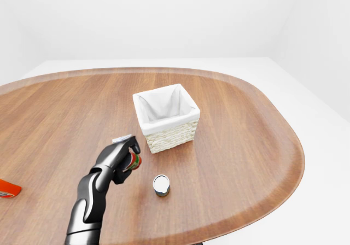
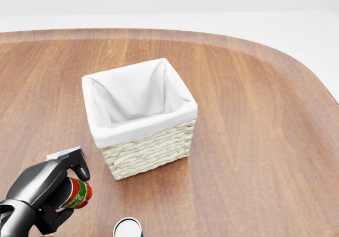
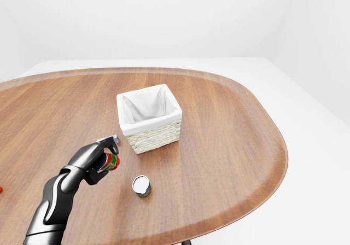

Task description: Pick up the tomato sauce, and put it in the basket.

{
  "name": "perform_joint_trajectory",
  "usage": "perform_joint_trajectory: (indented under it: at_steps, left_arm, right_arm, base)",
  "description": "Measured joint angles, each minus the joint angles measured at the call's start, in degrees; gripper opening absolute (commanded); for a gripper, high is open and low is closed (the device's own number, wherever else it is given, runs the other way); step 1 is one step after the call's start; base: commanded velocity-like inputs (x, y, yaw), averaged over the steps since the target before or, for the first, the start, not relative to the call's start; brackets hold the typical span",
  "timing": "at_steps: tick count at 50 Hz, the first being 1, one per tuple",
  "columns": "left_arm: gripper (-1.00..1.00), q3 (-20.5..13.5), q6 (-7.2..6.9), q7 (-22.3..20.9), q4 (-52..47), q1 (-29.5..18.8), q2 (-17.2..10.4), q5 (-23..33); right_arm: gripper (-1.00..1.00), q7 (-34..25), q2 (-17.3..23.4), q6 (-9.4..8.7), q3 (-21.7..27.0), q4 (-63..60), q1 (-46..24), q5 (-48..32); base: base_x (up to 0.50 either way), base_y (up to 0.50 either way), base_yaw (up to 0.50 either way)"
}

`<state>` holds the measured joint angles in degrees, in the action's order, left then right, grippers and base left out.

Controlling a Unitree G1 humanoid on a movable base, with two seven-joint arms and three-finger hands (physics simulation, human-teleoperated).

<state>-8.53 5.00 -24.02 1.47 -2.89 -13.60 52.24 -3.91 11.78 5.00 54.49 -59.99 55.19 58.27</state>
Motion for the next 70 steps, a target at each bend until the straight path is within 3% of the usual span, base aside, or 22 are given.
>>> perform_joint_trajectory:
  at_steps: [20,26,38,48,58,61,70]
  left_arm:
    - [-1.00,-3.61,-0.15,5.56,-14.27,-8.25,0.20,-10.45]
    - [-1.00,-3.66,-1.99,5.73,-20.99,-9.44,0.43,-13.89]
    - [-1.00,0.51,-10.00,3.59,-31.83,-14.68,2.95,-14.92]
    - [-1.00,5.78,-10.00,2.61,-30.39,-24.21,6.19,-12.12]
    - [-1.00,7.97,-9.76,10.58,-5.73,-41.22,6.45,-10.59]
    - [-1.00,8.68,-8.18,14.24,4.24,-46.39,6.06,-9.24]
    - [-1.00,10.55,-1.23,25.89,35.42,-62.16,4.53,-3.66]
  right_arm:
    - [1.00,0.64,0.64,0.00,-0.08,0.00,0.06,-0.10]
    - [1.00,0.91,0.89,0.00,-0.28,0.00,0.18,-0.26]
    - [1.00,1.50,1.42,0.00,-0.91,0.00,0.16,-0.86]
    - [1.00,2.33,2.07,0.00,-2.32,0.00,0.61,-1.96]
    - [1.00,3.86,3.27,0.00,-4.13,0.00,0.32,-3.88]
    - [1.00,4.11,3.45,0.00,-4.63,0.00,0.41,-4.29]
    - [1.00,4.84,4.07,0.00,-5.46,-0.01,0.23,-5.04]
  base:
    - [0.00,0.00,0.00]
    - [0.00,0.00,0.00]
    - [0.00,0.00,0.00]
    - [0.00,0.00,0.00]
    - [0.00,0.00,0.00]
    - [0.00,0.00,0.00]
    - [0.00,0.00,0.00]
